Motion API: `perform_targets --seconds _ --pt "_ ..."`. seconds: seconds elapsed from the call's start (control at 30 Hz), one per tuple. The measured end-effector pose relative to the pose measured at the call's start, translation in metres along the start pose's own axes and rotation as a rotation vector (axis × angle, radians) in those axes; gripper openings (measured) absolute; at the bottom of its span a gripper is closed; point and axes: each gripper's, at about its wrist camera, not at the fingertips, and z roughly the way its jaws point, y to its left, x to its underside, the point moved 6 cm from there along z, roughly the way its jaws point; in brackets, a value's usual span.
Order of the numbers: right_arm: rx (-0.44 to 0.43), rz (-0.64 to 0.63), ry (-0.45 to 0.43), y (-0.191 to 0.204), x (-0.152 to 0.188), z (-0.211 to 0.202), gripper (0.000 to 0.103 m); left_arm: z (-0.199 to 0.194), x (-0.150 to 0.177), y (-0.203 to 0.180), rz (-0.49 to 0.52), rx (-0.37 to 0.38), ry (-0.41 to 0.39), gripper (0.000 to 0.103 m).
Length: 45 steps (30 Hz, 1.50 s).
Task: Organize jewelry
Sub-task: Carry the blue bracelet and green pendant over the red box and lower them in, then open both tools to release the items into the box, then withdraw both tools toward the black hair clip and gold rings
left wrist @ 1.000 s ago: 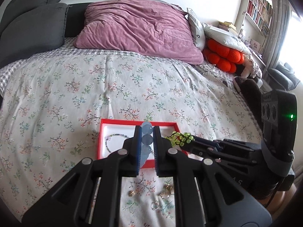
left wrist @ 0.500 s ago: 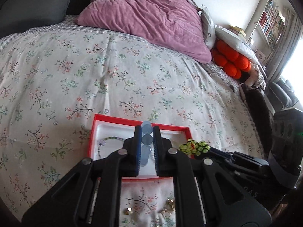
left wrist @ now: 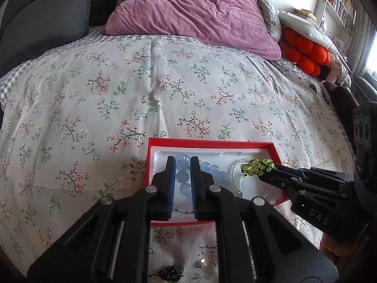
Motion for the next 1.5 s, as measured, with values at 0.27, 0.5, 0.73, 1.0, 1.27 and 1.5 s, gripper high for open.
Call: perform_targets --seconds 0.27,0.5,0.73,1.0,1.27,1.5 --pt "0.031 -0.006 0.029 -0.007 0.004 0.007 0.011 -0.01 0.001 -0.004 0.014 -0.002 0.011 0.018" --pt "-0.006 -0.019 0.082 0.002 0.01 0.004 0.046 -0.023 0.007 -0.005 0.032 -0.045 0.019 0.041" --pt "-0.001 -0.058 0.039 0.01 0.012 -0.027 0.057 -0.038 0.017 -0.004 0.046 -0.081 0.037 0.055" --pt "0.036 -0.047 0.043 0.0 0.023 -0.05 0.065 -0.053 0.029 -0.007 0.059 -0.093 0.065 0.078" --pt "0.065 -0.028 0.06 -0.015 0.036 -0.067 0.073 -0.069 0.046 -0.013 0.107 -0.113 0.083 0.094" --pt "0.093 -0.073 0.064 -0.015 0.051 -0.081 0.084 -0.078 0.067 -0.011 0.141 -0.141 0.109 0.101"
